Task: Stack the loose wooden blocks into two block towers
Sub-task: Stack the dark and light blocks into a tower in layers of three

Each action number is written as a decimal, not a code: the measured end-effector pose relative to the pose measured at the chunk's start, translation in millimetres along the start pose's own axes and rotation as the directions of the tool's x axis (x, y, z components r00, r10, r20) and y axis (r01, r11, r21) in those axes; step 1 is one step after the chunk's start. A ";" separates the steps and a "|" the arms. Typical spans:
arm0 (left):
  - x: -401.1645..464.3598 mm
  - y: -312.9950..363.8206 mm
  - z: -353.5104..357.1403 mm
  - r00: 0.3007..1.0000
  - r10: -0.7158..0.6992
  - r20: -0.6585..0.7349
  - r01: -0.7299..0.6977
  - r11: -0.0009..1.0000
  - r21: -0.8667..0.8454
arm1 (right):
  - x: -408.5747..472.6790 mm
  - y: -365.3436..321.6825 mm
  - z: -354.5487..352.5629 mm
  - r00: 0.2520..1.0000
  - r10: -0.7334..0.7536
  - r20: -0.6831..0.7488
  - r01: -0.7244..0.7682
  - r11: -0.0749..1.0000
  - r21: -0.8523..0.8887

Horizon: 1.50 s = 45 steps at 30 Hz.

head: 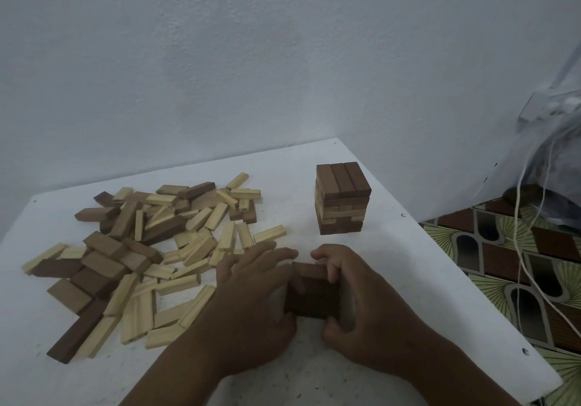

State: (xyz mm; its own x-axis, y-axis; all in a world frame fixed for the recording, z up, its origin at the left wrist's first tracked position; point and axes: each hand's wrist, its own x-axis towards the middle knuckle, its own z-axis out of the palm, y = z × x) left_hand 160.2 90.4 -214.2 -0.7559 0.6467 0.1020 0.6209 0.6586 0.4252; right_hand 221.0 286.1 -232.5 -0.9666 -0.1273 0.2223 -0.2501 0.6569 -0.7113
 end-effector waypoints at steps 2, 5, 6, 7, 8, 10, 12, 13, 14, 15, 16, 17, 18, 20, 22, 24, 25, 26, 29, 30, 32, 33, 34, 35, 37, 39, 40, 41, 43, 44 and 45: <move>0.0 -2.7 0.9 1.000 0.018 0.001 -0.018 1.000 -0.011 | -0.6 0.9 -0.3 1.000 -0.004 0.002 0.004 1.000 -0.005; 0.9 -3.1 0.2 1.000 0.011 -0.006 -0.012 1.000 -0.026 | -1.2 2.2 -2.9 1.000 0.000 -0.003 0.000 0.999 -0.054; 1.2 -2.1 -0.5 1.000 0.011 -0.015 -0.011 1.000 -0.022 | -1.4 3.0 -4.0 1.000 0.002 -0.016 -0.004 0.995 -0.105; 1.5 -1.9 -0.9 1.000 0.012 -0.022 -0.012 1.000 -0.017 | -1.5 3.7 -5.1 0.999 0.009 -0.037 -0.015 0.986 -0.164; 1.8 -1.3 -1.4 0.999 0.014 -0.030 -0.014 1.000 -0.017 | -1.5 4.2 -5.9 0.998 0.021 -0.059 -0.033 0.976 -0.216; 1.4 -0.8 -1.9 0.999 0.005 -0.038 -0.007 1.000 -0.030 | -0.7 4.4 -5.8 0.995 0.046 -0.088 -0.069 0.960 -0.270; 1.1 -1.3 -2.0 0.999 -0.007 -0.032 0.006 1.000 -0.025 | -0.1 5.6 -3.9 0.993 0.057 -0.099 -0.082 0.957 -0.277; 0.8 -1.6 -2.4 1.000 -0.008 -0.025 0.008 1.000 -0.017 | 0.0 6.3 -3.4 0.993 0.056 -0.104 -0.082 0.959 -0.270; 0.8 -1.5 -3.2 1.000 -0.008 -0.017 0.007 1.000 -0.009 | 0.0 7.4 -3.2 0.993 0.058 -0.108 -0.084 0.962 -0.260; 0.4 -1.6 -4.0 1.000 -0.007 -0.005 0.007 1.000 -0.003 | -0.1 8.2 -3.6 0.992 0.061 -0.111 -0.087 0.964 -0.250; 0.4 -0.9 -5.4 1.000 -0.008 0.002 0.008 1.000 0.001 | -0.2 8.9 -4.3 0.992 0.064 -0.111 -0.089 0.967 -0.240; 0.0 -1.0 -6.2 1.000 -0.009 0.005 0.009 1.000 0.002 | -0.1 9.5 -4.7 0.992 0.065 -0.111 -0.090 0.969 -0.230; -0.4 -1.6 -5.9 1.000 -0.013 0.005 0.013 1.000 0.000 | 0.0 9.8 -4.9 0.992 0.068 -0.108 -0.091 0.971 -0.222; -0.7 -3.5 -4.8 1.000 -0.028 0.002 0.028 1.000 -0.010 | -0.1 11.0 -5.0 0.992 0.081 -0.101 -0.100 0.974 -0.202; -0.3 -2.8 -5.0 1.000 -0.031 -0.006 0.030 0.999 -0.022 | -0.3 12.4 -4.9 0.991 0.095 -0.099 -0.111 0.980 -0.165; -0.3 1.7 -6.7 0.999 -0.034 -0.028 0.033 0.999 -0.040 | -0.7 11.8 -7.0 0.988 0.123 -0.098 -0.130 0.989 -0.071; 0.0 4.8 -8.7 0.998 -0.056 -0.032 0.054 0.997 -0.059 | -0.9 10.5 -9.8 0.985 0.138 -0.100 -0.138 0.990 0.002; 0.5 7.0 -10.7 0.996 -0.085 -0.039 0.080 0.991 -0.104 | -1.2 9.1 -13.3 0.984 0.144 -0.106 -0.137 0.988 0.068; 1.6 8.9 -16.4 0.983 -0.133 -0.123 0.083 0.934 -0.348 | -2.5 6.1 -25.4 0.976 0.135 -0.173 -0.118 0.988 0.102; 1.5 9.4 -18.2 0.978 -0.146 -0.149 0.073 0.910 -0.409 | -2.1 4.9 -29.8 0.971 0.122 -0.205 -0.109 0.991 0.072; 4.0 13.1 -24.4 0.971 -0.160 -0.178 0.055 0.873 -0.485 | -0.5 1.1 -39.4 0.961 0.083 -0.263 -0.086 0.996 0.000; 6.2 14.3 -26.7 0.969 -0.160 -0.187 0.045 0.862 -0.505 | 0.5 -1.9 -44.6 0.956 0.067 -0.284 -0.075 0.997 -0.019; 9.3 17.2 -29.7 0.969 -0.151 -0.193 0.030 0.856 -0.516 | 2.1 -5.1 -50.8 0.951 0.054 -0.304 -0.062 0.998 -0.015; 12.7 20.1 -32.6 0.969 -0.140 -0.202 0.015 0.854 -0.520 | 3.9 -7.5 -57.0 0.946 0.044 -0.322 -0.047 0.999 -0.001; 21.9 26.9 -39.9 0.965 -0.127 -0.228 -0.013 0.849 -0.529 | 9.9 -13.8 -71.3 0.938 0.017 -0.345 -0.009 1.000 0.023; 33.1 33.1 -47.1 0.955 -0.123 -0.269 -0.040 0.847 -0.529 | 19.2 -18.2 -84.2 0.936 0.000 -0.351 0.030 0.996 0.081; 39.3 35.9 -50.3 0.951 -0.123 -0.285 -0.050 0.845 -0.532 | 24.1 -19.1 -90.5 0.937 0.004 -0.349 0.044 0.991 0.130; 45.5 38.6 -53.2 0.947 -0.125 -0.296 -0.058 0.840 -0.539 | 29.3 -19.2 -95.9 0.938 0.008 -0.348 0.058 0.982 0.178; 58.9 42.8 -56.2 0.938 -0.136 -0.318 -0.061 0.839 -0.541 | 40.2 -18.2 -105.1 0.936 0.023 -0.351 0.072 0.964 0.256; 65.5 44.2 -56.5 0.936 -0.144 -0.321 -0.055 0.842 -0.537 | 46.5 -16.3 -108.8 0.935 0.036 -0.352 0.067 0.959 0.276; 71.5 44.9 -56.0 0.936 -0.151 -0.318 -0.045 0.844 -0.534 | 52.8 -14.1 -111.7 0.936 0.048 -0.350 0.058 0.957 0.284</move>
State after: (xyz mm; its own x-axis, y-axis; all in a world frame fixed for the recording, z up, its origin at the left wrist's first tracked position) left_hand 122.4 144.7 -137.5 -0.8675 0.3835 0.3168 0.4469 0.3213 0.8349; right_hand 179.7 353.2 -136.2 -0.8969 0.1720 0.4074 -0.3109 0.4100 -0.8575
